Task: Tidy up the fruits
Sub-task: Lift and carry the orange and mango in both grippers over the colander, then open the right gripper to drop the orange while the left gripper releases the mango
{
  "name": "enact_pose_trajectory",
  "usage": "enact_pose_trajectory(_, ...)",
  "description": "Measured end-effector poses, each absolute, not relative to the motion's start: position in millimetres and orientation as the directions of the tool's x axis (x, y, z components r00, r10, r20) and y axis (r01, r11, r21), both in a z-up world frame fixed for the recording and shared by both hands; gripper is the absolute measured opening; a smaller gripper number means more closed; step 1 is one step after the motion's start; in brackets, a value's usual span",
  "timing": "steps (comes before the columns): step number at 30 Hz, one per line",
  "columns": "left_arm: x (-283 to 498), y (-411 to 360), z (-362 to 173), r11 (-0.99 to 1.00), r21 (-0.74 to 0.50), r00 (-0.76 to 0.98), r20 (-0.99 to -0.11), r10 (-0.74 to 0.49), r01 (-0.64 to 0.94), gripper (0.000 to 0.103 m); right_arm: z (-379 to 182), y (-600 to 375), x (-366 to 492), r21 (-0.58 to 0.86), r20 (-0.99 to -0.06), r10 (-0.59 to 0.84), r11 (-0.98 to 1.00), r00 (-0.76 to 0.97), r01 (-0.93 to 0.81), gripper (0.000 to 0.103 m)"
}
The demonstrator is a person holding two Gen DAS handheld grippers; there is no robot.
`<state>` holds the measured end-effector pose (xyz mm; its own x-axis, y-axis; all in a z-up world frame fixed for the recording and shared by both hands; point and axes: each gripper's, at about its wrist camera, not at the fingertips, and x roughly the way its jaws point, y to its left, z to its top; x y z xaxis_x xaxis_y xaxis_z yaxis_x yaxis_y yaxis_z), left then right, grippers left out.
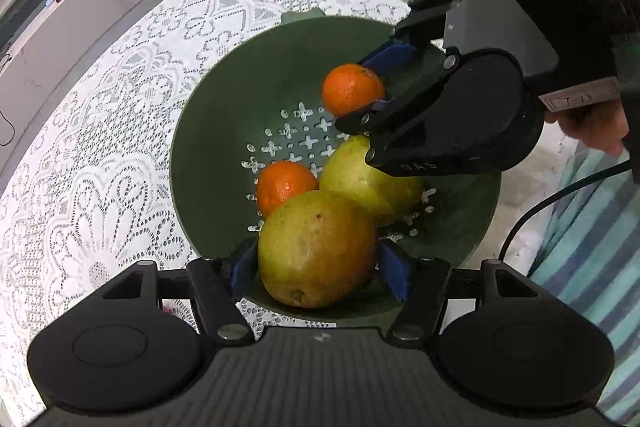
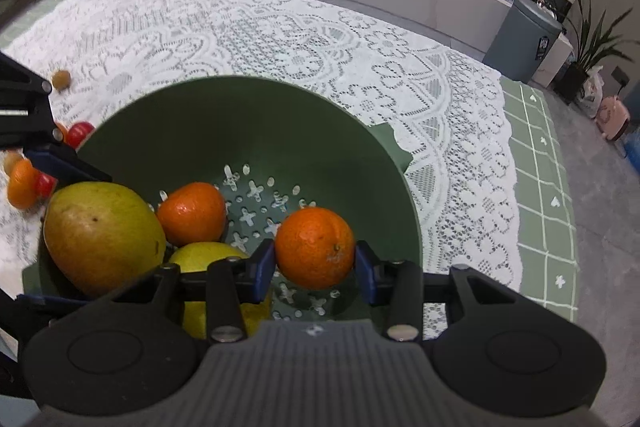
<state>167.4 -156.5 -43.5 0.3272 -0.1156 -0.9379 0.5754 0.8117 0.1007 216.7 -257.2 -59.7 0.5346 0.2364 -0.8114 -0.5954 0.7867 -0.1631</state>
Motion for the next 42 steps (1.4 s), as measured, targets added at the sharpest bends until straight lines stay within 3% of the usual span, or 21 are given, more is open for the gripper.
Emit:
enact_pose_trajectory(14, 168, -152, -45, 0.839, 0.086, 0.339, -0.933, -0.121, 0.538, 0.077, -59, -252, 222, -0.181, -0.836, 0.200, 0.778, 0.510, -0.602, 0.041)
enact_pose_trajectory(26, 160, -150, -28, 0.847, 0.075, 0.360, -0.922, -0.142, 0.526, 0.078, -48, -256, 206, -0.230, -0.813, 0.167, 0.788, 0.557, -0.571, 0.049)
enact_pose_trajectory(29, 153, -146, -16, 0.850, 0.066, 0.383, -0.909, -0.165, 0.523, 0.078, -42, -254, 199, -0.250, -0.799, 0.156, 0.792, 0.581, -0.557, 0.055)
enact_pose_trajectory(33, 140, -139, 2, 0.855, 0.054, 0.428, -0.880, -0.204, 0.516, 0.078, -30, -255, 186, -0.242, -0.768, 0.177, 0.810, 0.616, -0.534, 0.087)
enact_pose_trajectory(42, 106, -104, 25, 0.898, 0.019, 0.544, -0.801, -0.249, 0.439, 0.078, -14, -254, 152, -0.212, -0.703, 0.179, 0.871, 0.688, -0.443, 0.087)
